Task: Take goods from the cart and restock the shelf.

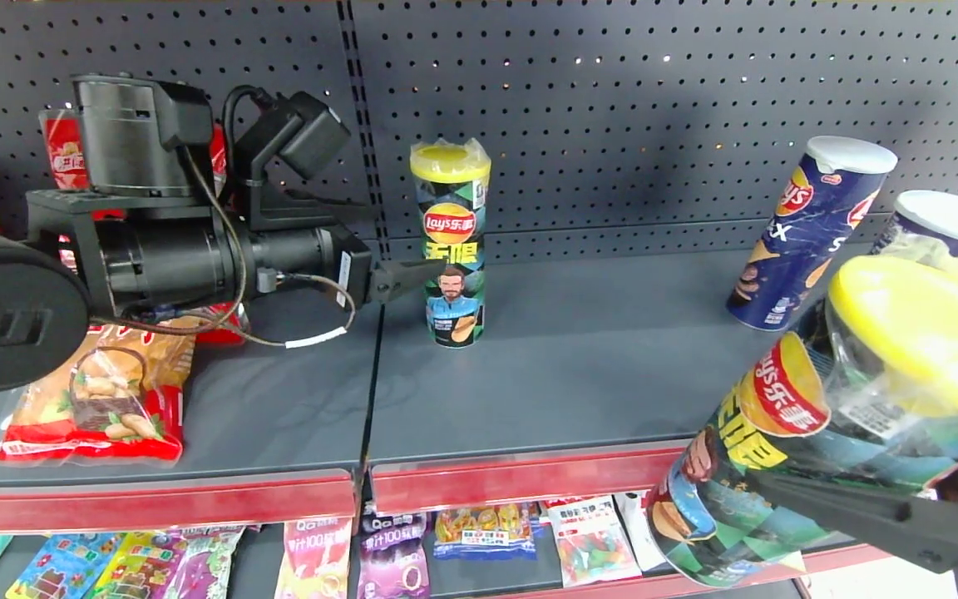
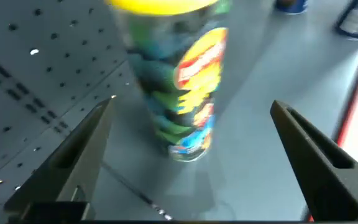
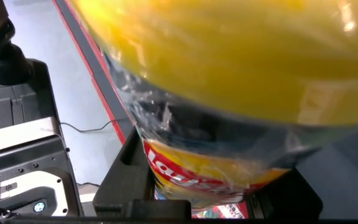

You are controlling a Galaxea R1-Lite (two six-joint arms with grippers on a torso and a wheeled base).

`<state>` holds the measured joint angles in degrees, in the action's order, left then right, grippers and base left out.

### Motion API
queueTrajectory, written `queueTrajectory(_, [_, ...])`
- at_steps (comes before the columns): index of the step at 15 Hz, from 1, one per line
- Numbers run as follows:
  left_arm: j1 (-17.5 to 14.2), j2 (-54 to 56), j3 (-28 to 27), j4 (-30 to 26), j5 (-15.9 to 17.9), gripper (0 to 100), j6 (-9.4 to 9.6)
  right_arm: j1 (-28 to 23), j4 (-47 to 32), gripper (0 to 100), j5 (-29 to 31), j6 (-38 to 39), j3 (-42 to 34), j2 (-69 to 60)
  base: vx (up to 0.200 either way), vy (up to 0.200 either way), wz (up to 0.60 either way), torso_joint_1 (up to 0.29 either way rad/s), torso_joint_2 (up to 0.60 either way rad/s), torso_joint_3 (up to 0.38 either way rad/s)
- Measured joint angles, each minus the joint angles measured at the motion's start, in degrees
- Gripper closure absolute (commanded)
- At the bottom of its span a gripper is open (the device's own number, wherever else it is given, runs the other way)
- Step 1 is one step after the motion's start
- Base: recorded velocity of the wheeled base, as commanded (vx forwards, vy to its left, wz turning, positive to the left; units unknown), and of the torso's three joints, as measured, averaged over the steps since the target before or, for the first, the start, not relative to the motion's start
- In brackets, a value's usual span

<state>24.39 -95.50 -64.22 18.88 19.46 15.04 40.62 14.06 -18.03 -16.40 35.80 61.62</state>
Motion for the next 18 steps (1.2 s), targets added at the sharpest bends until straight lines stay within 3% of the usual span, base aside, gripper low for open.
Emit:
queueTrajectory(3, [-1.68,-0.44,-0.61,0.02,-0.71,0,-0.07,-0.27,0.00,100,-0.04,0.09,-0.20,-0.09,0.000,0.000,0.00,0.000,0.00,0.000])
queueTrajectory(5, [-2.16,-0.89,-2.12,-0.06,1.54,0,-0.49,-0.60,0.00,100,-0.11,0.09,-0.34,-0.11,0.000,0.000,0.00,0.000,0.00,0.000])
queueTrajectory(7, [-3.61,-1.90,-4.50,-0.24,9.67,0,-0.51,-0.79,-0.02,100,-0.17,0.11,-0.39,-0.11,0.000,0.000,0.00,0.000,0.00,0.000])
queueTrajectory(9, [-5.61,-3.10,-6.14,-0.63,15.14,0,-0.40,-0.93,0.00,100,-0.24,0.09,-0.39,-0.13,0.000,0.000,0.00,0.000,0.00,0.000])
queueTrajectory(13, [-6.27,-5.68,-7.25,-0.33,16.07,0,-0.10,-1.05,-0.02,100,-0.24,0.11,-0.52,-0.22,0.000,0.000,0.00,0.000,0.00,0.000])
queueTrajectory(18, [-6.10,-10.48,-12.96,-0.26,16.66,0,-0.07,-1.16,-0.10,100,-0.24,0.15,-1.19,-0.51,0.000,0.000,0.00,0.000,0.00,0.000])
